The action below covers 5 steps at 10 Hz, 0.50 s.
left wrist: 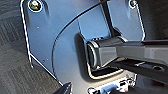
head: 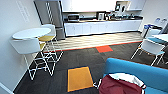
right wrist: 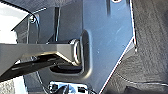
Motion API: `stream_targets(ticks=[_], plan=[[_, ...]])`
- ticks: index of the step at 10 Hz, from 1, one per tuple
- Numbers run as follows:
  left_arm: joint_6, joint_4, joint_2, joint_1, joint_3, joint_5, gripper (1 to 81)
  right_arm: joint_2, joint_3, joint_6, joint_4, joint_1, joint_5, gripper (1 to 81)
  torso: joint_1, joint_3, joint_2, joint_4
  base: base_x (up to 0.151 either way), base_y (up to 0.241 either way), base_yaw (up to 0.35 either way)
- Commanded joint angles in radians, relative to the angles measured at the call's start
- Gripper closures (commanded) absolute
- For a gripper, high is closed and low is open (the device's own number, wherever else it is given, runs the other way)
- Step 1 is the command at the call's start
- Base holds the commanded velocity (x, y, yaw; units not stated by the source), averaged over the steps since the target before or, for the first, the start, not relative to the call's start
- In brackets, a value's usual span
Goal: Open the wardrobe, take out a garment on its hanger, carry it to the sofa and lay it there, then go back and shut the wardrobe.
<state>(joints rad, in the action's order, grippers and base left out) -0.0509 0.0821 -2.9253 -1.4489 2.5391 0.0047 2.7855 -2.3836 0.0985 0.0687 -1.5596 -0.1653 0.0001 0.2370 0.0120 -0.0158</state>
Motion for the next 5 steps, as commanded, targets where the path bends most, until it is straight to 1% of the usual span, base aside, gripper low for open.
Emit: stream_targets(ticks=[1,5], plan=[[-0.003,-0.004,0.012,0.023,-0.007,0.064,1.0,-0.044,0.020,0.003,-0.010,0.012,0.056,1.0,0.000,0.000,0.000,0.000,0.000,0.000,0.231],[0.000,-0.004,0.021,0.023,-0.005,0.064,1.0,-0.044,-0.037,0.003,-0.011,0.009,0.064,1.0,0.000,0.000,0.000,0.000,0.000,0.000,0.231]])
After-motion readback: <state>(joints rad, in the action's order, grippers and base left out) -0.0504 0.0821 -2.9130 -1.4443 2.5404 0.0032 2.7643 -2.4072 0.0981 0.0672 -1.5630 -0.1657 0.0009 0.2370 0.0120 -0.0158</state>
